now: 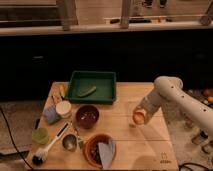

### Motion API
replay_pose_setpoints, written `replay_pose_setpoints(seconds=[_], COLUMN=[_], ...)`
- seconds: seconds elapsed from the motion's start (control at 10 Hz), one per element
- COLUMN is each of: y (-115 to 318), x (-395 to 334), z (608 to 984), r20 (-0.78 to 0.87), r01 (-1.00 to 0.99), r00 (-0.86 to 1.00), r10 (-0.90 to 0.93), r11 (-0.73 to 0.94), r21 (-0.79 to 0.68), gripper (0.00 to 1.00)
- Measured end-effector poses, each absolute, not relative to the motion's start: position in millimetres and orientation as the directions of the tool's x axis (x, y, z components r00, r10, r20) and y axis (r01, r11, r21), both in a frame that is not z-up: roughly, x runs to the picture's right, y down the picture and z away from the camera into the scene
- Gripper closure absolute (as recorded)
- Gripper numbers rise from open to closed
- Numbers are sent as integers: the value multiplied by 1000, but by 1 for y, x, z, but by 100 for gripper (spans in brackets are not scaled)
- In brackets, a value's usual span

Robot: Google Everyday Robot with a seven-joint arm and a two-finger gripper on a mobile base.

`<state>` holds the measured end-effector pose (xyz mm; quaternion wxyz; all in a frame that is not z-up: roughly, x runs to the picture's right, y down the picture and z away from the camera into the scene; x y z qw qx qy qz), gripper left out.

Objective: Place apple in purple bowl

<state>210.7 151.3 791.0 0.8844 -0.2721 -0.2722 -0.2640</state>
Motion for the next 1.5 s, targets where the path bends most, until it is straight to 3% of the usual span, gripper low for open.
replay_pose_setpoints(seconds=[0.7, 1.5], y=[126, 119], x=[169, 92], z=[763, 756], r20=[629, 656], r01=[699, 784], r00=[658, 572], r10=[-414, -493], r11=[646, 563], r21=[-306, -261], gripper=[100, 100])
